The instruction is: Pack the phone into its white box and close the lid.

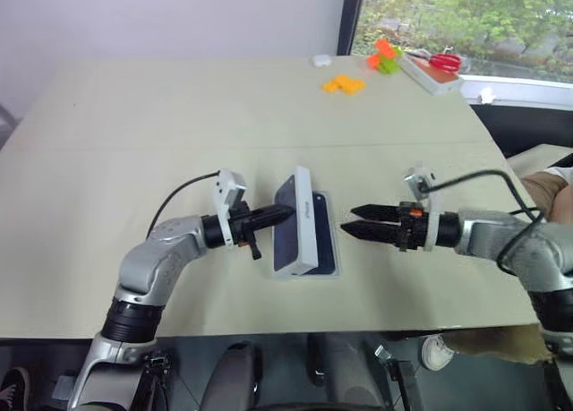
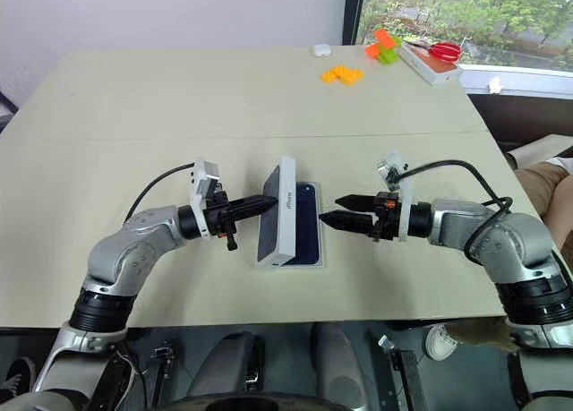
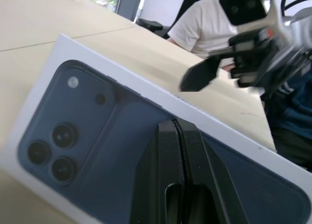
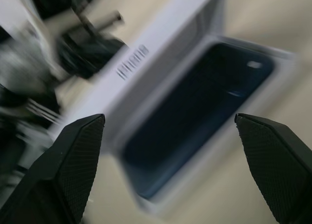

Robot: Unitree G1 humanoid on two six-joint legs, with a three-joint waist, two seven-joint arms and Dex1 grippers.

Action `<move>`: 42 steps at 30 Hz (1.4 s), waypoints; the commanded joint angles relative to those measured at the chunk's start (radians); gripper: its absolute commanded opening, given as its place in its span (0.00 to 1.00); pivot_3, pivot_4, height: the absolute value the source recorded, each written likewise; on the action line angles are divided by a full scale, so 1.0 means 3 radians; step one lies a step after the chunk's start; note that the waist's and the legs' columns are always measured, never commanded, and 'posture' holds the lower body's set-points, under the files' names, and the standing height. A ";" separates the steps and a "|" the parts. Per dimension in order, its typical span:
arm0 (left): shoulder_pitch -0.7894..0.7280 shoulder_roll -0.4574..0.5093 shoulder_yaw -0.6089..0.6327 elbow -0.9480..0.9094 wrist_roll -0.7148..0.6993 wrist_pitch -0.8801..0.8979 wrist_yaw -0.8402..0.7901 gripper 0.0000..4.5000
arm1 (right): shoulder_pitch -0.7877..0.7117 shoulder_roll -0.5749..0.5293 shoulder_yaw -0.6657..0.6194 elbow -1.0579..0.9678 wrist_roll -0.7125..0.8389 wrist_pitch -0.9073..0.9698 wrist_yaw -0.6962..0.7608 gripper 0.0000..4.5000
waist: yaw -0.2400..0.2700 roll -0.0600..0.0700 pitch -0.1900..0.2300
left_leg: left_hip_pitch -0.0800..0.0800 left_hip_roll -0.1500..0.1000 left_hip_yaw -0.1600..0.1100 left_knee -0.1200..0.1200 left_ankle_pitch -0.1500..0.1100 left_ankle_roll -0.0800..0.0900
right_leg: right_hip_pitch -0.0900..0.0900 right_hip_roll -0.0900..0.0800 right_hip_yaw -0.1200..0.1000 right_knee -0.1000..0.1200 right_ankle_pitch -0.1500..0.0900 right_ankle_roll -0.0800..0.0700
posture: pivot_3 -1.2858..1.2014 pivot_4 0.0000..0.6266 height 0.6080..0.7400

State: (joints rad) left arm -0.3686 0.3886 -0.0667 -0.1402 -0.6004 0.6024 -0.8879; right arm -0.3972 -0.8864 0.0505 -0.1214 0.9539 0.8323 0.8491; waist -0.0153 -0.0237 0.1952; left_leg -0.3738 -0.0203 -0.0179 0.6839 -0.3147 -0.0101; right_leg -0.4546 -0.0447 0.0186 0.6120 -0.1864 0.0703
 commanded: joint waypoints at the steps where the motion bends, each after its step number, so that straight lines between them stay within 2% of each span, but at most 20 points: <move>1: -0.0055 0.0011 0.0032 -0.0105 -0.0058 0.0037 -0.0005 0.00 | -0.0088 0.0044 -0.0069 0.0005 -0.0297 -0.0274 0.0222 0.99 | 0.0004 0.0000 0.0000 | 0.0001 0.0000 -0.0001 0.0000 0.0000 0.0000 | 0.0001 0.0000 0.0000 0.0001 0.0000 0.0000 | 0.52 0.24 1.00; 8: -0.0176 -0.0207 -0.0132 0.0041 0.0092 -0.0058 0.0082 0.00 | -0.0147 0.0203 -0.0101 0.0074 -0.0581 -0.0343 0.0342 0.99 | 0.0017 0.0000 0.0000 | 0.0003 -0.0003 -0.0006 0.0002 0.0000 0.0000 | 0.0008 -0.0002 -0.0001 0.0000 0.0001 -0.0001 | 0.52 0.24 1.00; 16: -0.0117 0.0081 0.0235 -0.0141 -0.0110 0.0125 0.0079 0.00 | -0.0161 0.0308 -0.0106 0.0004 -0.0865 -0.0459 0.0353 0.99 | 0.0007 0.0001 0.0000 | 0.0005 -0.0001 -0.0008 0.0002 0.0000 0.0000 | 0.0008 0.0000 -0.0003 0.0002 0.0001 -0.0002 | 0.52 0.24 1.00; 19: -0.0098 0.0226 0.0352 -0.0139 -0.0106 0.0122 0.0079 0.00 | -0.0138 0.0341 -0.0039 0.0006 -0.1043 -0.0570 0.0362 0.81 | 0.0009 0.0001 0.0000 | 0.0005 -0.0001 -0.0010 0.0002 0.0000 0.0000 | 0.0009 0.0001 -0.0004 0.0002 0.0001 -0.0002 | 0.52 0.24 1.00; 21: -0.0055 0.0333 0.0413 -0.0154 -0.0116 0.0144 0.0060 0.00 | -0.0163 0.0382 -0.0054 0.0044 -0.1096 -0.0600 0.0362 0.61 | 0.0008 0.0001 0.0000 | 0.0006 -0.0001 -0.0010 0.0002 0.0000 0.0000 | 0.0010 0.0000 -0.0004 0.0002 0.0001 -0.0002 | 0.52 0.24 1.00; 26: 0.0133 0.0590 0.0422 -0.0135 -0.0031 0.0191 0.0031 0.00 | -0.0200 0.0367 0.0038 0.0019 -0.1420 -0.0816 0.0409 0.02 | 0.0008 0.0001 0.0001 | 0.0004 -0.0002 -0.0010 0.0002 -0.0001 0.0001 | 0.0010 -0.0003 -0.0004 0.0000 0.0001 -0.0002 | 0.52 0.24 1.00; 30: 0.0280 0.0716 0.0237 -0.0060 0.0195 0.0218 0.0098 0.00 | -0.0169 0.0396 0.0095 0.0034 -0.1652 -0.0992 0.0415 0.01 | 0.0008 0.0002 0.0001 | 0.0005 -0.0003 -0.0009 0.0002 -0.0001 0.0000 | 0.0010 -0.0004 -0.0004 0.0000 0.0000 -0.0002 | 0.52 0.24 1.00; 42: 0.0159 0.0511 -0.0442 -0.0007 0.0590 0.0342 0.0172 0.00 | 0.0016 0.0306 0.0342 0.0066 -0.2353 -0.1698 0.0588 0.01 | 0.0017 0.0001 0.0000 | 0.0008 -0.0005 -0.0013 0.0003 0.0000 0.0000 | 0.0016 -0.0006 -0.0008 0.0000 0.0001 -0.0003 | 0.52 0.24 1.00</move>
State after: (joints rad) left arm -0.3240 0.5404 -0.1728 -0.1325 -0.4408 0.7009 -0.8268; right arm -0.3926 -0.7752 0.1542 -0.0741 0.2712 0.3609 1.0120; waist -0.0102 -0.0233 0.1951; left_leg -0.3707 -0.0218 -0.0216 0.6847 -0.3148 -0.0101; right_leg -0.4492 -0.0466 0.0164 0.6122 -0.1862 0.0695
